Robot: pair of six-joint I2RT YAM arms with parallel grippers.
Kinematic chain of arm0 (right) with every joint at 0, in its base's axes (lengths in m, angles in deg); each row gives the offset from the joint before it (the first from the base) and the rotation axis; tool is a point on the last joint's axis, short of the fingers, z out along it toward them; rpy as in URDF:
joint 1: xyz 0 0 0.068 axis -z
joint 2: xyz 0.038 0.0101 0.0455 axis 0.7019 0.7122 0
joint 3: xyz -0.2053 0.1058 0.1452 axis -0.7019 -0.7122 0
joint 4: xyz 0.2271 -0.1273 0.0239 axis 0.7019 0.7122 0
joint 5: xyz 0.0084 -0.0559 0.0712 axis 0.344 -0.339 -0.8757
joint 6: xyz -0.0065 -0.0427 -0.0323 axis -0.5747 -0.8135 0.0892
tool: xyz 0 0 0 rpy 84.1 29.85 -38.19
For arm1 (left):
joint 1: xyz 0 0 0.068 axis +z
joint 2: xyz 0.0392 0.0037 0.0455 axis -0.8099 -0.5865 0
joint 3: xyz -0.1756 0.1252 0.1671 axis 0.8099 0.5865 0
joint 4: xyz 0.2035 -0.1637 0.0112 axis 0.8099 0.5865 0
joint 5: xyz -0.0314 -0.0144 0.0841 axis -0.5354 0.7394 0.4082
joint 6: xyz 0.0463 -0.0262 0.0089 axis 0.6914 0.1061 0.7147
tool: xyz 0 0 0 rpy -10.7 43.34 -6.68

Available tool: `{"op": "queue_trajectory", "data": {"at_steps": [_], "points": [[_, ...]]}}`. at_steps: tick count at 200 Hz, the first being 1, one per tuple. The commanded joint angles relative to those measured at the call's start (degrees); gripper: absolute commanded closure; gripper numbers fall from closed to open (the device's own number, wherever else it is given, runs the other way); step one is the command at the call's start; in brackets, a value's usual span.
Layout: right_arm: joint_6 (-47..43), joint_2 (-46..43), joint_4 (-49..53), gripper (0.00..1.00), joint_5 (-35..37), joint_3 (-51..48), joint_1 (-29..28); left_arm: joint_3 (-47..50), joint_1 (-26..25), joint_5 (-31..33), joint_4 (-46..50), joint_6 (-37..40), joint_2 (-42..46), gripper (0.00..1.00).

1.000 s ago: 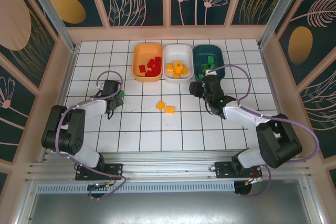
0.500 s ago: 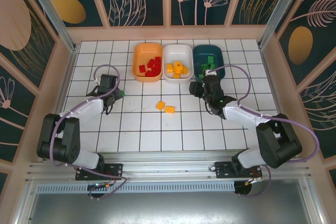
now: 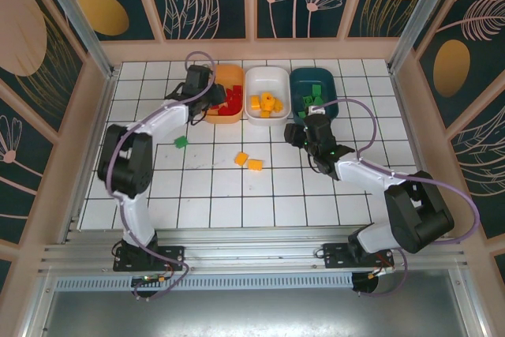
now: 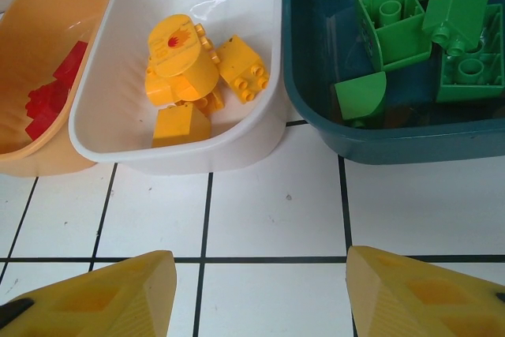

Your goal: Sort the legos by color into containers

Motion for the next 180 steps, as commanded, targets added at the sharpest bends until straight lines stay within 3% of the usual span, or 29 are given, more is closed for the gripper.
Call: {"op": "queue_trajectory", "data": {"at_steps": [1,22,35,48,60,72,79,101,122,155,180], "points": [[0.6,-0.1,-2.6,0.4,1.2,-1.2,-0.5,-6.5,0.4,-5.6,2.8,3.4,-4.8,0.73],[0.6,0.3,-2.8,0.4,1.2,-1.2,-0.6,-10.0,0.3,-5.2,3.9,4.8,-7.4,0.69],[0.4,0.5,-2.8,0.4,1.0,-1.1,-0.7,-12.0,0.4,-4.8,5.4,5.4,-8.5,0.6],[0.1,0.5,-2.8,0.39,1.4,-1.0,-1.1,-14.2,0.4,-4.8,7.4,5.9,-9.5,0.4],[-0.2,0.4,-2.8,0.39,2.1,-0.8,-1.5,-15.0,0.4,-4.0,8.5,5.8,-9.1,0.3],[-0.7,0.3,-2.7,0.38,2.4,-0.5,-1.6,-14.7,0.4,-3.9,8.5,5.8,-7.2,0.09],[-0.9,0.3,-2.5,0.38,2.7,-0.1,-2.7,-14.1,0.4,-4.0,8.1,5.8,-5.6,0.02],[-1.9,0.6,-1.6,0.38,3.7,2.8,-5.9,-8.5,0.5,-1.0,6.5,4.3,3.0,0.01],[-3.7,4.5,0.5,0.35,3.3,9.3,-10.9,5.8,1.1,4.9,0.9,-0.2,17.3,0.02],[-6.5,20.2,6.1,0.26,3.0,26.2,-20.1,29.9,7.0,10.2,-0.8,-10.4,38.4,0.02],[-9.3,35.2,14.0,0.21,6.4,44.3,-26.2,41.6,14.0,13.2,6.0,-13.1,52.7,0.01]]}}
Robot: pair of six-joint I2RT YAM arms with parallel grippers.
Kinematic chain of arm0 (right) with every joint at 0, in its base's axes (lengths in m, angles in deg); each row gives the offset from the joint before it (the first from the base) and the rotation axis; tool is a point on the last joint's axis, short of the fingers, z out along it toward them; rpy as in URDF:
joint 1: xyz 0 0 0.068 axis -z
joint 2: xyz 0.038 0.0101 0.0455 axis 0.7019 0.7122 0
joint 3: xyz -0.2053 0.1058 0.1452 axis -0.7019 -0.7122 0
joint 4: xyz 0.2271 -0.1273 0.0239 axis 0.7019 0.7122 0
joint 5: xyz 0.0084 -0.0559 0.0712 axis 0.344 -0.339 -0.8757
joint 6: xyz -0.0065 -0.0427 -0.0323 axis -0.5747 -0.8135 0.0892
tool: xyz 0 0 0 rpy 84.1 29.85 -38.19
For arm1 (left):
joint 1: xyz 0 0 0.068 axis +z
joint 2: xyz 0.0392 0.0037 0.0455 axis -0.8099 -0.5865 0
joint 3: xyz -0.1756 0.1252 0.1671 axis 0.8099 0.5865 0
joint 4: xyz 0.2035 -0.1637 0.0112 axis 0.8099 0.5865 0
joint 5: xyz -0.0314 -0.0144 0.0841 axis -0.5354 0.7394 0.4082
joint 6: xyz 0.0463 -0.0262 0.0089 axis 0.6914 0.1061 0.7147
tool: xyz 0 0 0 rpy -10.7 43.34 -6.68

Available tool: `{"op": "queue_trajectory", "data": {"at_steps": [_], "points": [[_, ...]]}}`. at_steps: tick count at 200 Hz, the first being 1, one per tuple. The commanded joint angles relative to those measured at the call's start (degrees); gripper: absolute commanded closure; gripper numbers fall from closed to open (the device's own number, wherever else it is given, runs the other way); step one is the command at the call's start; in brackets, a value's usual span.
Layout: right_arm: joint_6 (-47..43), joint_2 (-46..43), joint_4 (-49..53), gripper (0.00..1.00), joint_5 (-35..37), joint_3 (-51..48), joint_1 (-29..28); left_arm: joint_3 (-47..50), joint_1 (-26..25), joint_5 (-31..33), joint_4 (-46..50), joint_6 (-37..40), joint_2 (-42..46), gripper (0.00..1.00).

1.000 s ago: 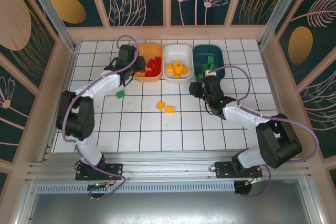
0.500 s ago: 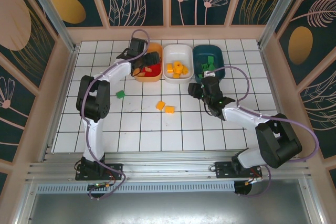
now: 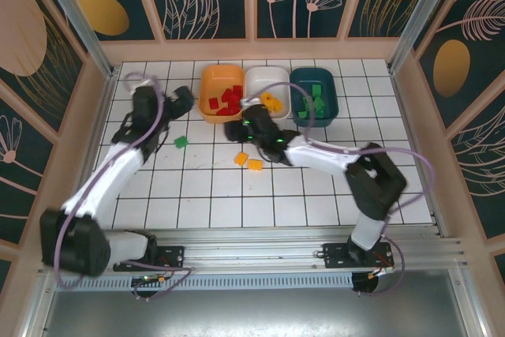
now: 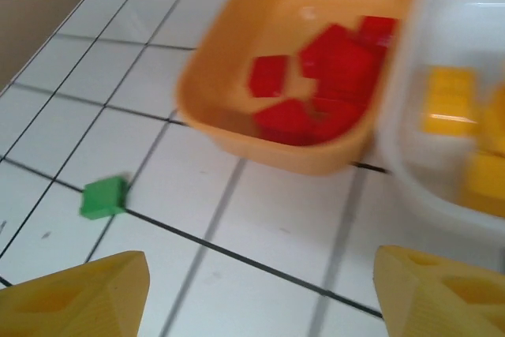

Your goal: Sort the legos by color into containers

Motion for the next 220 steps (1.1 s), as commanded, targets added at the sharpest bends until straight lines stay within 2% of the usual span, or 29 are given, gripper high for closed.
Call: {"op": "queue_trajectory", "data": {"at_steps": [1,27,57,91,121,148,189,220], "points": [[-4.0,11.7,9.2,0.21,4.2,14.2,-5.4,9.6,5.0,5.7,6.8,-5.7,8.1,0.01],[-5.9,25.3,15.8,0.14,6.1,31.1,-9.2,12.4,6.7,9.4,15.7,-4.1,18.8,0.01],[-6.5,37.0,20.9,0.13,3.4,46.1,-9.7,12.7,6.9,7.8,19.5,-3.2,23.2,0.01],[-7.0,44.9,23.4,0.11,3.5,54.9,-9.5,11.8,6.9,4.5,18.0,-2.9,21.8,0.01],[-5.4,48.7,23.4,0.12,3.5,57.4,-8.4,11.7,6.8,2.5,16.0,-3.1,21.1,0.02],[-4.3,50.6,22.2,0.24,2.5,57.9,-7.7,12.0,6.9,1.1,14.6,-3.7,20.4,0.01],[-4.0,49.5,21.6,0.56,2.7,56.7,-8.1,11.4,6.9,0.3,13.6,-3.9,19.5,0.01],[-4.2,44.1,17.5,0.61,3.5,50.3,-8.4,11.1,6.9,-0.5,12.5,-3.8,18.7,0.02]]}}
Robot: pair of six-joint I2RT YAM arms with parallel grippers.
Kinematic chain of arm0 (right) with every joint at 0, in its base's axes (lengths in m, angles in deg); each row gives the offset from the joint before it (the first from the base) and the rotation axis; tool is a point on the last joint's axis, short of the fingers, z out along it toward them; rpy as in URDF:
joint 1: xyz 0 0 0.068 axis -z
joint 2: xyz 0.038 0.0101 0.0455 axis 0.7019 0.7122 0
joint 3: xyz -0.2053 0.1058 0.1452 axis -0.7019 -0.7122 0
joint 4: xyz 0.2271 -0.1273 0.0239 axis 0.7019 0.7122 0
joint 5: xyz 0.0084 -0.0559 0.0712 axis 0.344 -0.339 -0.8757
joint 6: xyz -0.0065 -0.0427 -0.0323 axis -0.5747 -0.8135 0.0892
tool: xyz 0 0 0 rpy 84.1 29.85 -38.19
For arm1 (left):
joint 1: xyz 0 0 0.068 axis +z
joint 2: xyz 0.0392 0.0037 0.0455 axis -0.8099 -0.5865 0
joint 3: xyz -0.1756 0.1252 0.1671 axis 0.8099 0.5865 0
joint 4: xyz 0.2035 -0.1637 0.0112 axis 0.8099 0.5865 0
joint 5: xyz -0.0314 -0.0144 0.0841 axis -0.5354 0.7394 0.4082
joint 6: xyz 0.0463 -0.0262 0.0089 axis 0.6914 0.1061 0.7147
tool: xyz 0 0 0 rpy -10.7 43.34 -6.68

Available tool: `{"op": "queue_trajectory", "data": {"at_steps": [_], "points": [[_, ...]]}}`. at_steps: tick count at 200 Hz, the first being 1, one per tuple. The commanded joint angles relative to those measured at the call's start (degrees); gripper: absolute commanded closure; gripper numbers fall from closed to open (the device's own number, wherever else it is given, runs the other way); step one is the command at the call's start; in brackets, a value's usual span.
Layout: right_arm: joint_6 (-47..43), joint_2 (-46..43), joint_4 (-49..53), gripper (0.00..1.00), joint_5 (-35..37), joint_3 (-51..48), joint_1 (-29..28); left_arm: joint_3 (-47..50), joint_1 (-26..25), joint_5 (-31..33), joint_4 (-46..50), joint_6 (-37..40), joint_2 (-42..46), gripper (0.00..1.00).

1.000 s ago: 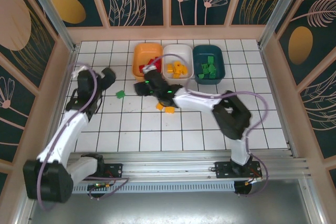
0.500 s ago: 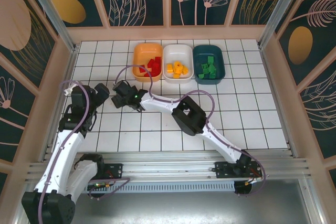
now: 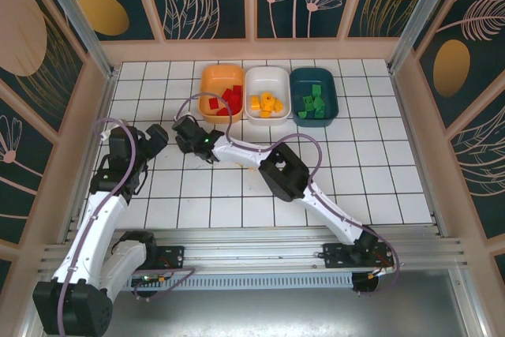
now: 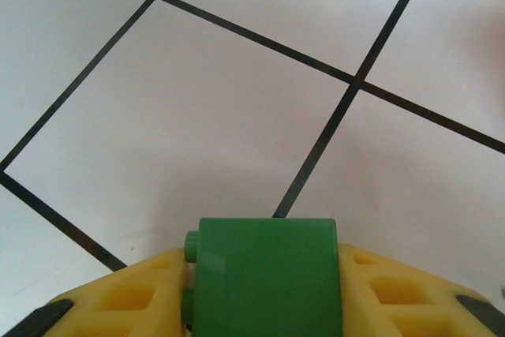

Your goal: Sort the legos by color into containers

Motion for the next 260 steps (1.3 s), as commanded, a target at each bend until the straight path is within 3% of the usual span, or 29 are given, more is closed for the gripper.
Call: {"op": "queue_trajectory", "data": {"at_steps": [1,89,143,164,202,228,260], "points": [[0.7,-3.3,-1.1,0.61,0.1,-5.1,-0.4,-1.6,0.3,-1.2,-2.4,-0.6,-0.6,0.02],[-1.0,-30.5,-13.8,0.63,0.2,-28.9,0.7,0.9,0.3,-6.0,-8.7,-1.4,-3.5,0.02],[0.0,-48.3,-16.2,0.62,1.6,-48.1,12.3,4.6,-0.4,-13.9,-19.5,-4.5,-10.0,0.15],[1.4,-52.9,-16.4,0.62,0.1,-54.5,20.5,3.6,-6.7,-12.2,-22.3,-4.1,-15.0,0.15],[4.8,-53.0,-16.0,0.62,-7.4,-59.5,36.3,-4.7,-22.1,-11.7,-22.6,0.4,-33.5,0.21],[4.9,-48.5,-14.2,0.62,-11.2,-57.9,43.3,-9.5,-26.6,-12.3,-20.8,3.7,-42.3,0.26],[4.2,-44.4,-13.2,0.56,-13.7,-55.5,46.5,-14.0,-30.2,-10.6,-16.5,7.4,-48.0,0.28]]}}
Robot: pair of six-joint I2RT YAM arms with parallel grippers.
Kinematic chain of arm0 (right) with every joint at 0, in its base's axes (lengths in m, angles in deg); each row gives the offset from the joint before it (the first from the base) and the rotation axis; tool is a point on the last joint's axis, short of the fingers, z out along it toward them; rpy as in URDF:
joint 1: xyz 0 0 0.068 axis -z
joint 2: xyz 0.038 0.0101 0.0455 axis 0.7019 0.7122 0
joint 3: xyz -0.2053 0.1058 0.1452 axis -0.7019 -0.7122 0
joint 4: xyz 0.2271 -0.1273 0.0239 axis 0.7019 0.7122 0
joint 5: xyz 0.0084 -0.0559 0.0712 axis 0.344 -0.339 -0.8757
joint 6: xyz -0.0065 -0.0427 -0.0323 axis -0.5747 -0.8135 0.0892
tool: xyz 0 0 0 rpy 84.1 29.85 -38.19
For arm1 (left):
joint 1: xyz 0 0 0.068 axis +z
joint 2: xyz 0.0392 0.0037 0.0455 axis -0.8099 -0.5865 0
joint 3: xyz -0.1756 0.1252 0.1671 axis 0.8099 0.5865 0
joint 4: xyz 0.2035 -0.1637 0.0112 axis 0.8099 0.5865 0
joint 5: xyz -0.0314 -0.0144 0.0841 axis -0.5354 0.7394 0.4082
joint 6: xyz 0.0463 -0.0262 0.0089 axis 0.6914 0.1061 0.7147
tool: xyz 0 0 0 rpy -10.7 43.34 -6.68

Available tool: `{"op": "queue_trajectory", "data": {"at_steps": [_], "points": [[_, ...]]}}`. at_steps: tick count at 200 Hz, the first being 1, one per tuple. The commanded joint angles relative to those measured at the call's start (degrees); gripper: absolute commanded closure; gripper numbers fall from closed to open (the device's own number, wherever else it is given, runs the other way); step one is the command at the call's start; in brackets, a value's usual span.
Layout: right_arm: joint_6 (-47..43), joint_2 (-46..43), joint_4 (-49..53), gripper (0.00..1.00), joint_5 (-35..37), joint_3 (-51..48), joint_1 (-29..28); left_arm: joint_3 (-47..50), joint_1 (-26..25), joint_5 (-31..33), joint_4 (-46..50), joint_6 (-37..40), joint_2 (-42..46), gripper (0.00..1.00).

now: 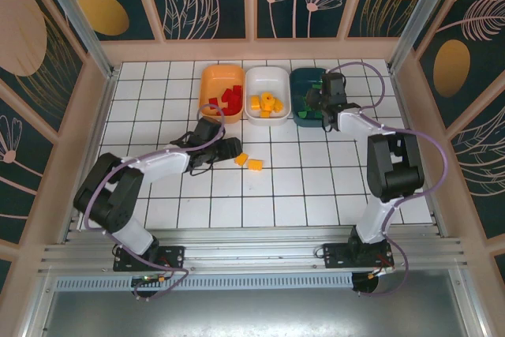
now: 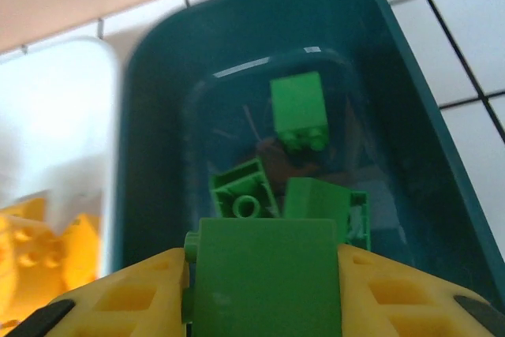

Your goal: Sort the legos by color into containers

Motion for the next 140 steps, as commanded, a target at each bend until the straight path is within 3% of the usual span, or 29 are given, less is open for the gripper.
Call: {"op": "queue_trajectory", "data": {"at_steps": [1,55,140], "points": [[0.2,2.8,1.2,0.56,-3.9,2.5,0.9,-3.4,-1.9,1.2,3.3,4.5,-2.4,0.28],[1.1,0.4,2.0,0.31,-1.3,2.8,0.8,-3.5,-2.7,1.7,5.1,6.1,-3.1,0.3],[3.4,-20.1,-0.9,0.25,7.8,-12.1,-8.5,-4.0,-5.1,3.3,8.6,12.3,-3.3,0.39]]}}
